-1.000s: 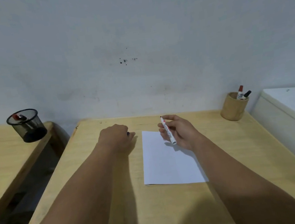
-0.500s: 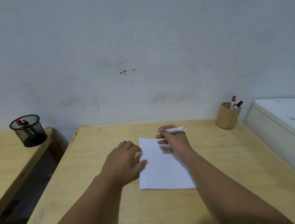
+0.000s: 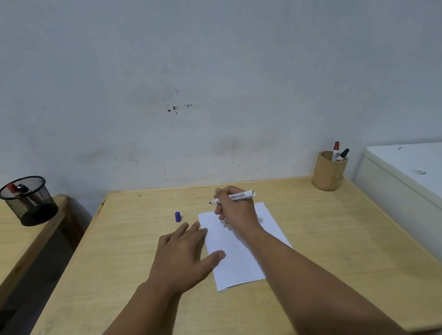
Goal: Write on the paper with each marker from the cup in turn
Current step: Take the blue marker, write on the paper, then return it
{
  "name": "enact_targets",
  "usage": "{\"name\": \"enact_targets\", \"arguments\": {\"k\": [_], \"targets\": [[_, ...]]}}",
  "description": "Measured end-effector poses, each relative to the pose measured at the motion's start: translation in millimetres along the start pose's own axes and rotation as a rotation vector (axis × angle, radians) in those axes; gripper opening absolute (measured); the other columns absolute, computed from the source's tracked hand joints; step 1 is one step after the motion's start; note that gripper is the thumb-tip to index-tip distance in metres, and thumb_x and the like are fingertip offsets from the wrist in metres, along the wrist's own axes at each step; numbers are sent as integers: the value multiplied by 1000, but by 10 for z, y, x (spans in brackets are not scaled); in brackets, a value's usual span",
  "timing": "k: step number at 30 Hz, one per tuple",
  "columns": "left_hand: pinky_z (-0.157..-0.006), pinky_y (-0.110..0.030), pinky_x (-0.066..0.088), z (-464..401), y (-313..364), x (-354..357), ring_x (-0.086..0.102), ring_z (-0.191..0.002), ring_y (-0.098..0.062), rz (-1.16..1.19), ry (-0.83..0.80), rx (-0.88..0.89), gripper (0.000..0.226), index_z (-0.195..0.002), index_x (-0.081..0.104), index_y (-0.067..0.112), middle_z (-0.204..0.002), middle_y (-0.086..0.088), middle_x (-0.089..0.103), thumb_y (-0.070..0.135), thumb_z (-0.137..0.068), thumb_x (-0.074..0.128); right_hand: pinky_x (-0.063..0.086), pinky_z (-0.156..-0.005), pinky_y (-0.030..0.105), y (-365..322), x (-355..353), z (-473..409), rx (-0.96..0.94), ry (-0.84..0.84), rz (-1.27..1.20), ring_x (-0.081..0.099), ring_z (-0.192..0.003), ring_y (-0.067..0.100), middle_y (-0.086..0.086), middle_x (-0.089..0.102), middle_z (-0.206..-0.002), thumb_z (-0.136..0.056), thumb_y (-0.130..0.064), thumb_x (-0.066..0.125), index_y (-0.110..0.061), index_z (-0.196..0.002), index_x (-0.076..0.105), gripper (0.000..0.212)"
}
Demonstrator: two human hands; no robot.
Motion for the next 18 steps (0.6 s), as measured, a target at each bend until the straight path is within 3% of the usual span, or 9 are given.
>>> {"name": "enact_targets", "arguments": {"k": [2,9,15,18], "targets": [[-122,-42,20,-24,-30,3,17,-159,-14,-3,-48,11,86,-155,41,34,-170,8,27,84,-85,40,46,-50,24,7,81,-17,6,-24,47,64,-54,15,2,76,-68,-99,-28,70,-21,-86,75,16],[-125,-44,13,-50,-82,82,6,-161,-19,-140,-90,59,92,-163,22,37,-174,4,12,86,-85,28,50,-51,26,121,204,-129,4,-90,62,63,-54,21,11,73,-74,-98,-16,69,-8,-87,77,15],[-125,-46,14,-38,-80,112,7,-161,-21,-180,-80,72,92,-163,22,34,-174,2,14,86,-87,24,49,-48,25,168,262,-166,43,-16,91,62,-47,20,8,71,-63,-93,-42,82,-16,-71,64,38],[-125,-45,12,-34,-80,116,6,-161,-21,-180,-73,68,93,-163,22,34,-174,2,12,86,-86,23,51,-49,26,151,256,-183,2,-4,127,65,-49,18,11,72,-65,-95,-40,78,-20,-70,64,36]]}}
Point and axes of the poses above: each hand's wrist, its own z-axis away from the middle knuckle, its own x-axis out of the palm, y = z × x, the point moved 3 cm from there along -z, towards the middle knuckle
